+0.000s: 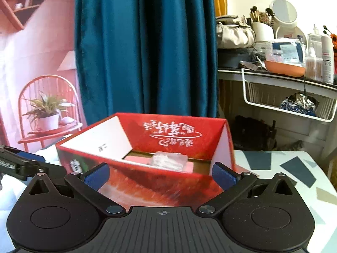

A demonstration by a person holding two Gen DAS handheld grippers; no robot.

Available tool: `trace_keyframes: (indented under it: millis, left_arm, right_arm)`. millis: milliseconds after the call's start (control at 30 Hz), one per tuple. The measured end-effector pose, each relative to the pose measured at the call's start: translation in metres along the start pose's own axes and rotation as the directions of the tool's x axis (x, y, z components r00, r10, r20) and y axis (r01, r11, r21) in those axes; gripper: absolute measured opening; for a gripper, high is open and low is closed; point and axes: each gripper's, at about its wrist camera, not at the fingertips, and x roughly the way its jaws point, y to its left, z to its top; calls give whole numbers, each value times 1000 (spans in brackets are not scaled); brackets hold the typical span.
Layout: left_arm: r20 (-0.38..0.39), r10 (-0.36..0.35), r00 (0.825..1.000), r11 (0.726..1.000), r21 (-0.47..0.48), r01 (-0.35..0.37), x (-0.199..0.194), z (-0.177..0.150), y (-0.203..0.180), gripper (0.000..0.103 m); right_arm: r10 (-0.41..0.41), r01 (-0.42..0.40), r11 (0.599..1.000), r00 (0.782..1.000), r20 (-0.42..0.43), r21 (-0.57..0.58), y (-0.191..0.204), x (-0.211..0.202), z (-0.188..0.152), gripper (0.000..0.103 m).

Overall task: Organize rigid objects
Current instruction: 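Withdraw the left tool from the box toward the dark red tube, then lower the left gripper around the dark red tube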

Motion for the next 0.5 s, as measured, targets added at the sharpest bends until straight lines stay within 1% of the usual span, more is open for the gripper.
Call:
trace_keyframes:
  millis: [67,100,233,333,400,433,467,500]
  left_arm:
    - [-10,9,1000,1000,3,-9,2,-6,0,103]
    - [-16,8,1000,1000,3,-8,3,-8,0,103]
    - [-52,-17,998,1000,-24,16,16,-15,3,102]
    - [-71,-33,997,999,-39,30,24,-21,4,98]
    - [-87,-43,995,998,-44,39,31,-23,4,88]
    - [-95,-49,994,998,-46,44,35,-25,5,85]
    - [-103,-50,993,998,-48,45,38,-27,4,79]
    - [-116,-44,992,998,-45,39,43,-28,3,71]
  right_arm:
    - [1,-1,1000,1000,5,-24,6,-1,-9,103]
    - [-2,2,999,1000,-8,-32,8,0,-14,103]
    - [1,-4,999,996,-85,-32,15,10,-33,103]
    - [14,-18,999,991,-136,-34,19,20,-46,102]
    - [26,-31,999,985,-168,-26,20,28,-53,102]
    - [35,-39,999,982,-187,-20,20,32,-55,100]
    - [40,-44,999,977,-209,-14,21,37,-58,97]
    - [42,-45,999,971,-236,-7,22,42,-61,93]
